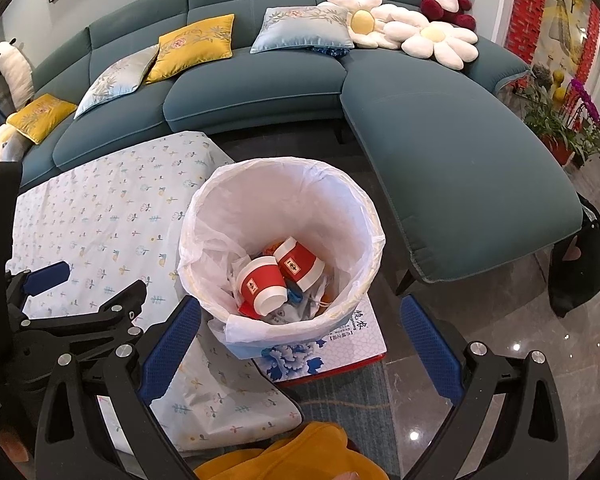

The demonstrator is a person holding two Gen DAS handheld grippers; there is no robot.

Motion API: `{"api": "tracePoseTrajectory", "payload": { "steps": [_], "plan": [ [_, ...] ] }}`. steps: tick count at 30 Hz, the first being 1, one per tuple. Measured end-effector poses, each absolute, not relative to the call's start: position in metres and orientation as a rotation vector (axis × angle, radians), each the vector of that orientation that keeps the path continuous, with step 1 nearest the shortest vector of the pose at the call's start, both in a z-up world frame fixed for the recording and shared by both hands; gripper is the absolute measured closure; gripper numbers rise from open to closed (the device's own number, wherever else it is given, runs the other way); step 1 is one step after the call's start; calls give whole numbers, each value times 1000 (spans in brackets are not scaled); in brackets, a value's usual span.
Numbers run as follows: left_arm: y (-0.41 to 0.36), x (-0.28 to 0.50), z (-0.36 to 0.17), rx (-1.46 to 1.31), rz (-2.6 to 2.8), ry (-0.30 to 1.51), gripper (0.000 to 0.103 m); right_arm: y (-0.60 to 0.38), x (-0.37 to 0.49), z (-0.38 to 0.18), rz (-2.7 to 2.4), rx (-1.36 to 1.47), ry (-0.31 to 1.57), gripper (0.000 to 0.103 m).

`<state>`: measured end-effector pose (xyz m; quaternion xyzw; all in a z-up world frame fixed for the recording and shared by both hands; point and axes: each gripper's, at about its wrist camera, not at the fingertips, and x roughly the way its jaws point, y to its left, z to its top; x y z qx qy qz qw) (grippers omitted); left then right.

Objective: Collect trash

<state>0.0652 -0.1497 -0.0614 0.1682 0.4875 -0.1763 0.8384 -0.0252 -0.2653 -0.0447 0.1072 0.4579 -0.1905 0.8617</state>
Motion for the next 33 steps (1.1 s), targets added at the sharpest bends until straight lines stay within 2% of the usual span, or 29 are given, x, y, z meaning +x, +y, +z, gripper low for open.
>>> {"api": "tracePoseTrajectory", "payload": {
  "steps": [33],
  "plan": [
    [-146, 69, -68, 343, -337, 1046, 14, -265, -20, -51, -394, 226, 981, 7]
  ]
}}
